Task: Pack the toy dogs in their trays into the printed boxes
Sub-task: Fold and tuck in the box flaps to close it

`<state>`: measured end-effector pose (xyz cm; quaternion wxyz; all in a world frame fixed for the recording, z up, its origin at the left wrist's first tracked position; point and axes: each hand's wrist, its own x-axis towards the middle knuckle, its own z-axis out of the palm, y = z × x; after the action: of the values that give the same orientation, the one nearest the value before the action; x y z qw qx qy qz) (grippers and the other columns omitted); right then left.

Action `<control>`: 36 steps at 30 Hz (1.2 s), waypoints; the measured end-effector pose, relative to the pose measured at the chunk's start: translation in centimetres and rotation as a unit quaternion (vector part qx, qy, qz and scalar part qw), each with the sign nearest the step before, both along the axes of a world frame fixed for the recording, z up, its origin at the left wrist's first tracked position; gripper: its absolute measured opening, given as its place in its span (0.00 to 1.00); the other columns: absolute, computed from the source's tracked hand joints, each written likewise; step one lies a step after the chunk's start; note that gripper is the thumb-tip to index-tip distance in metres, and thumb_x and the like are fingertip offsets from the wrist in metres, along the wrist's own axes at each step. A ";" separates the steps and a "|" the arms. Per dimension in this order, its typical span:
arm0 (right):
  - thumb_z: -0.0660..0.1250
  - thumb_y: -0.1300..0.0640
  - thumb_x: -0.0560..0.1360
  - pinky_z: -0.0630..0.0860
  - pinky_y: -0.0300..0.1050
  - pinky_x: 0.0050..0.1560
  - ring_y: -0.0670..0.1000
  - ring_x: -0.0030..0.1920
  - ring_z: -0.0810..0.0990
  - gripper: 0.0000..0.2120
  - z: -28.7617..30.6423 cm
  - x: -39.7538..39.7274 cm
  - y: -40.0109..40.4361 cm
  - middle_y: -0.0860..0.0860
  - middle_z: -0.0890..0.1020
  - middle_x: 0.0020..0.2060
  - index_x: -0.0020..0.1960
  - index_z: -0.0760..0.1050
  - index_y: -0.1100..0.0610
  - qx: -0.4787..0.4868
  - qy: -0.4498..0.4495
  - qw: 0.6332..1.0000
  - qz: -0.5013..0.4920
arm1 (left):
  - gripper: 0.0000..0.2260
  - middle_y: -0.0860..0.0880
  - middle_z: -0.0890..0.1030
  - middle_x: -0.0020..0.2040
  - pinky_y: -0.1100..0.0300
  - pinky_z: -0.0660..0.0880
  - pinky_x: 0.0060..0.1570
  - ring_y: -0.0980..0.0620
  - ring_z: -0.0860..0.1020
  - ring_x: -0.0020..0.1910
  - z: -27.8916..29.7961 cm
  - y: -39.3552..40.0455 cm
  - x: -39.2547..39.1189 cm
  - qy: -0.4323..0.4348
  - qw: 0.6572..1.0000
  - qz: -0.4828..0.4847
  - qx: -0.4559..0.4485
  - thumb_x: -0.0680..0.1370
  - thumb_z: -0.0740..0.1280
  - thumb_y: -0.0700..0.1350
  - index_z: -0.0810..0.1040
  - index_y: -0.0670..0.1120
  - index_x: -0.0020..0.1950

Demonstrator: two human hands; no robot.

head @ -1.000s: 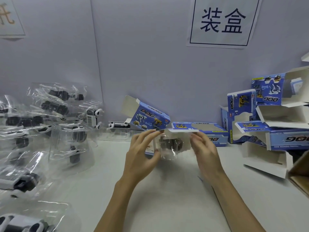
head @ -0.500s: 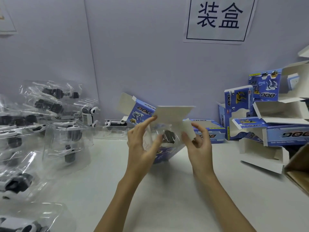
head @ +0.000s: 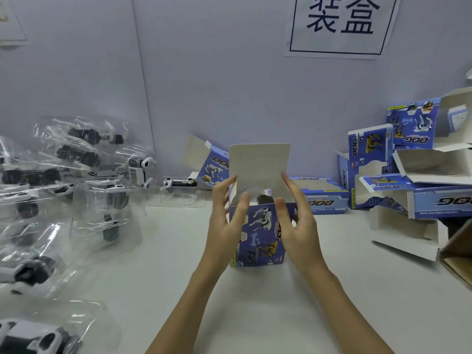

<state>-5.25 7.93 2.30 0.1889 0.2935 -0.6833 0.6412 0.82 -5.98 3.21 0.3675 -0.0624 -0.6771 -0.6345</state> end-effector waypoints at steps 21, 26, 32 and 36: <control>0.73 0.50 0.79 0.75 0.63 0.71 0.53 0.67 0.80 0.31 1.0 -2.8 -0.6 0.44 0.82 0.62 0.77 0.65 0.36 -0.154 -0.121 0.974 0.111 | 0.12 0.62 0.70 0.72 0.61 0.81 0.50 0.59 0.74 0.70 -0.4 -1.5 -1.9 0.031 0.999 -0.012 -0.022 0.83 0.68 0.54 0.79 0.61 0.66; 0.65 0.51 0.84 0.80 0.62 0.64 0.60 0.66 0.80 0.12 1.2 -2.9 -0.5 0.53 0.80 0.66 0.67 0.74 0.45 -0.130 -0.156 0.968 0.148 | 0.19 0.59 0.72 0.66 0.61 0.81 0.44 0.52 0.79 0.63 0.2 -1.8 -2.2 0.030 0.998 -0.046 0.013 0.81 0.68 0.53 0.67 0.64 0.70; 0.55 0.41 0.82 0.80 0.44 0.57 0.52 0.60 0.83 0.20 0.3 -2.5 1.2 0.55 0.82 0.64 0.64 0.73 0.53 -0.112 -0.150 0.969 0.164 | 0.21 0.53 0.67 0.71 0.54 0.83 0.54 0.53 0.68 0.75 -1.0 -3.0 -2.8 -0.003 0.995 -0.064 -0.082 0.77 0.69 0.64 0.73 0.56 0.66; 0.63 0.42 0.81 0.83 0.40 0.46 0.55 0.60 0.84 0.13 0.7 -2.3 0.8 0.55 0.81 0.57 0.60 0.72 0.49 -0.068 -0.135 0.980 0.130 | 0.17 0.56 0.70 0.73 0.60 0.83 0.48 0.50 0.71 0.75 -0.8 -2.0 -3.1 -0.013 0.997 -0.071 0.002 0.82 0.59 0.59 0.75 0.52 0.65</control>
<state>-7.52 8.76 2.96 0.0292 0.2772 -0.6129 0.7393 -2.30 -8.00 2.45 0.3126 -0.1019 -0.6745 -0.6610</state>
